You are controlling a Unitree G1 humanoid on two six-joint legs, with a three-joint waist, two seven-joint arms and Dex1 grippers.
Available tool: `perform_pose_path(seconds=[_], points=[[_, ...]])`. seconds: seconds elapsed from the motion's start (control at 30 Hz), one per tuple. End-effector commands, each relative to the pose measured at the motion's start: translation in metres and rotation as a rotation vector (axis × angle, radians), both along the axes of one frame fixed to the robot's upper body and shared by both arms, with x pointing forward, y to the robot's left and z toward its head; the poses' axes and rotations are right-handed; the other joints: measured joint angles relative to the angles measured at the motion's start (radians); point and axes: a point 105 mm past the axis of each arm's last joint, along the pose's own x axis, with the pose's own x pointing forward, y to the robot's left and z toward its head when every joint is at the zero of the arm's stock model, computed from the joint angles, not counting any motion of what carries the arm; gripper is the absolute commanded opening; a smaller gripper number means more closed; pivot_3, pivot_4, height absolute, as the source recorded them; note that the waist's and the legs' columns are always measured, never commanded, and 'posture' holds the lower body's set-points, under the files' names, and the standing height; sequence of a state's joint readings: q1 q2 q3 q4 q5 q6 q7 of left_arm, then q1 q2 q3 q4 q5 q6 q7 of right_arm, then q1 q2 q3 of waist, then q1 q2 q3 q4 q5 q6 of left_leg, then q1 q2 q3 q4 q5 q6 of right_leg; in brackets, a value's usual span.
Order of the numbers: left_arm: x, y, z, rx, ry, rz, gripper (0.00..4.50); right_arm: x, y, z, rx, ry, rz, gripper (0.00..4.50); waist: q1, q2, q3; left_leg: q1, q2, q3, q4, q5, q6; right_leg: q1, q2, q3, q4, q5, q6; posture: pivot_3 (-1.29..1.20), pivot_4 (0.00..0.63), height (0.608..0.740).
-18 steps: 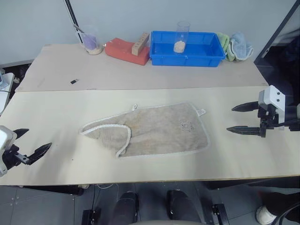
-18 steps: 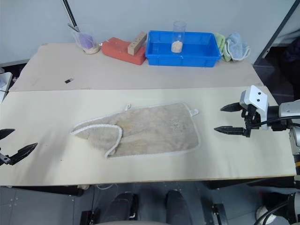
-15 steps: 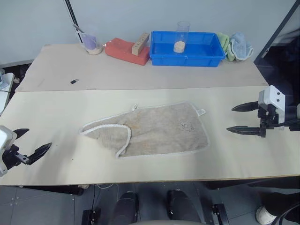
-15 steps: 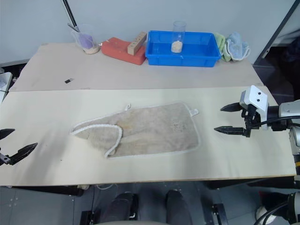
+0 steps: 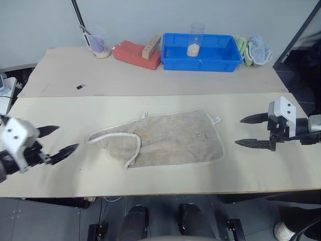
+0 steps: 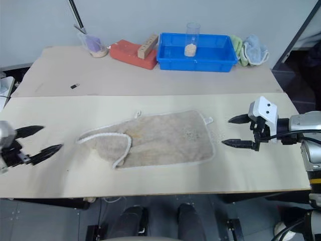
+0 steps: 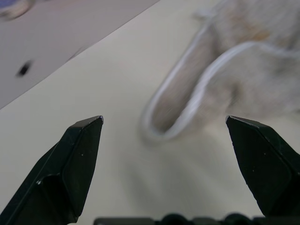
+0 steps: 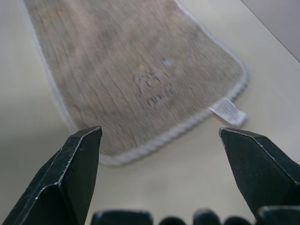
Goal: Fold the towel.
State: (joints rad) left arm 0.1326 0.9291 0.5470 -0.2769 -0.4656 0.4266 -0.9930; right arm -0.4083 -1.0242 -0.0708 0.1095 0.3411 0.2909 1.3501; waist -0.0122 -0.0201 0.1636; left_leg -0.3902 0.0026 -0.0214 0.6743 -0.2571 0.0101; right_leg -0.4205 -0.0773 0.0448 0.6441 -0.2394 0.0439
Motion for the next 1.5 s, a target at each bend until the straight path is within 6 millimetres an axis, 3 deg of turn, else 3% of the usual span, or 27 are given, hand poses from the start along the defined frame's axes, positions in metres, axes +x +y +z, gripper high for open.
perform_pose_path(seconds=[0.03,0.1,0.3,0.47,0.77,0.87,1.13,1.27,1.5], points=[[0.016,-0.037,0.001,0.006,0.004,-0.174,4.5,-0.011,0.016,0.019,0.06,-0.035,0.024,4.42,0.0,0.0,0.0,0.0,0.0,0.0,0.0,0.0,0.0,0.0,0.0,0.0,0.0,0.0,0.0,0.0,0.15,0.74],[0.029,-0.063,-0.003,0.0,0.026,-0.296,4.5,-0.021,0.03,0.022,0.103,-0.012,0.044,4.42,0.011,0.0,0.0,0.0,-0.002,-0.001,0.0,0.0,0.0,0.0,0.0,-0.001,0.001,0.0,0.0,0.0,0.15,0.74],[0.06,-0.105,-0.025,0.05,0.09,-0.502,4.5,-0.045,0.072,0.029,0.216,0.02,0.098,4.42,0.007,0.0,0.0,-0.001,-0.003,-0.001,0.002,0.0,0.0,0.0,0.001,-0.001,0.002,0.0,0.0,0.0,0.15,0.74],[0.078,-0.112,-0.049,0.125,0.179,-0.589,4.5,-0.055,0.089,0.032,0.269,0.025,0.105,4.42,0.0,0.0,0.0,-0.003,-0.004,0.0,0.003,0.0,0.0,-0.001,0.002,-0.001,0.002,0.0,0.0,0.0,0.15,0.74],[0.09,-0.109,-0.057,0.183,0.266,-0.682,4.5,-0.061,0.095,0.028,0.278,0.059,0.116,4.42,0.001,-0.001,0.001,-0.006,-0.004,0.0,0.006,0.0,0.0,-0.001,0.001,-0.003,0.002,0.0,0.001,0.0,0.15,0.74],[0.089,-0.112,-0.057,0.18,0.27,-0.706,3.73,-0.062,0.095,0.026,0.277,0.063,0.117,4.5,0.001,-0.001,0.001,-0.007,-0.004,0.0,0.006,0.0,0.001,-0.001,0.001,-0.004,0.002,0.0,0.001,0.0,0.15,0.74],[0.088,-0.114,-0.058,0.159,0.239,-0.707,0.02,-0.065,0.094,0.024,0.26,0.071,0.13,4.5,0.001,-0.001,0.001,-0.007,-0.004,-0.003,0.006,0.0,0.001,-0.002,0.002,-0.004,0.002,0.0,0.001,0.0,0.15,0.74],[0.083,-0.115,-0.051,0.159,0.211,-0.728,0.02,-0.063,0.089,0.02,0.214,0.055,0.134,4.5,0.0,-0.001,0.001,-0.007,-0.004,-0.003,0.006,0.0,0.001,-0.002,0.002,-0.004,0.002,0.0,0.001,0.0,0.15,0.74],[0.069,-0.094,-0.004,0.108,0.091,-0.636,0.02,-0.051,0.068,-0.002,-0.01,-0.048,0.14,4.5,-0.003,-0.001,0.001,-0.007,-0.004,-0.003,0.006,0.0,0.001,-0.003,0.002,-0.004,0.002,0.0,0.001,0.0,0.15,0.74]])
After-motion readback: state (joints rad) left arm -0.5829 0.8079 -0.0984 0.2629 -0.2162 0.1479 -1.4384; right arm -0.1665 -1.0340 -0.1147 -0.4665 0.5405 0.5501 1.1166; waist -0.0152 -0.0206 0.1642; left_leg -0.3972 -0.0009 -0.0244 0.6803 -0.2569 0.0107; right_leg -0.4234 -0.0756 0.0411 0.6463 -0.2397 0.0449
